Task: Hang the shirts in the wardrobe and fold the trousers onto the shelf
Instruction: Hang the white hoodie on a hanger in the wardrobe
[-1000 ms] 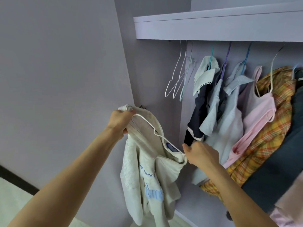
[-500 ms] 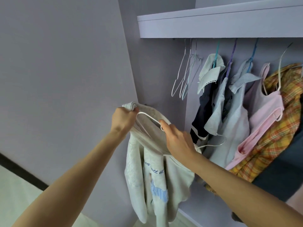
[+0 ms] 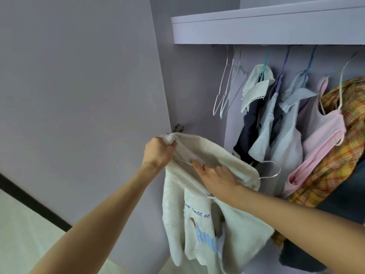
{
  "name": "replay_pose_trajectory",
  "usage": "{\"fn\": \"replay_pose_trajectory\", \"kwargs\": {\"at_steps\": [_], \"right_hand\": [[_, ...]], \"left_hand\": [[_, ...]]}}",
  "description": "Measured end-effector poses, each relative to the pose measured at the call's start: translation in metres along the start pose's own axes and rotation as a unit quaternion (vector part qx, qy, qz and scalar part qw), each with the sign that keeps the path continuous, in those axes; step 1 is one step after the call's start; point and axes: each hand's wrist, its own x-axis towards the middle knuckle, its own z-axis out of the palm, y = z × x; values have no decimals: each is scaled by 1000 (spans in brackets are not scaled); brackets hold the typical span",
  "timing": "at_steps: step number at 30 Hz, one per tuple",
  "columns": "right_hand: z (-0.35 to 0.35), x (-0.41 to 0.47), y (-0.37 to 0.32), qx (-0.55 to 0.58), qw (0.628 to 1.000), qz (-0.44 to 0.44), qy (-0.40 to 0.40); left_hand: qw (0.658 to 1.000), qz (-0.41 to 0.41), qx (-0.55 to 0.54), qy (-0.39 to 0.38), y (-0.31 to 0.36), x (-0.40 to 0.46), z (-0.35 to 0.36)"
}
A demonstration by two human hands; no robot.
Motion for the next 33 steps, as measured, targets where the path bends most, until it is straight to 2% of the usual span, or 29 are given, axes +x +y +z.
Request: {"fn": "replay_pose_trajectory", "kwargs": {"at_steps": [4, 6, 9, 12, 13, 14, 18, 24, 31, 33], "right_hand": [[-2, 8, 1, 2, 999, 3, -52], [-6, 5, 1, 1, 999, -12, -49], [6, -4, 8, 125, 989, -35, -68], [3, -17, 20, 230, 971, 66, -5], [4, -18, 21, 234, 968, 85, 11], [5, -17, 18, 232, 969, 84, -6], [14, -8, 3, 158, 987, 1, -43], [15, 3, -7, 100, 990, -39, -95], [30, 8, -14, 110, 986, -52, -113], [28, 10, -9, 165, 977, -52, -121]], "left_hand": [[999, 22, -27, 21, 2, 0, 4], [998, 26, -49, 21, 2, 0, 6], [995, 7, -98, 20, 1, 2, 8], [991, -10, -132, 36, -1, 9, 5], [991, -11, -129, 41, -2, 10, 5], [992, -6, -120, 42, -2, 10, 5], [994, 28, -102, 36, -3, 10, 8], [996, 39, -61, 56, -5, 9, 0], [993, 81, -56, 58, -8, -2, -1], [992, 76, -89, 53, -8, -4, -1]]}}
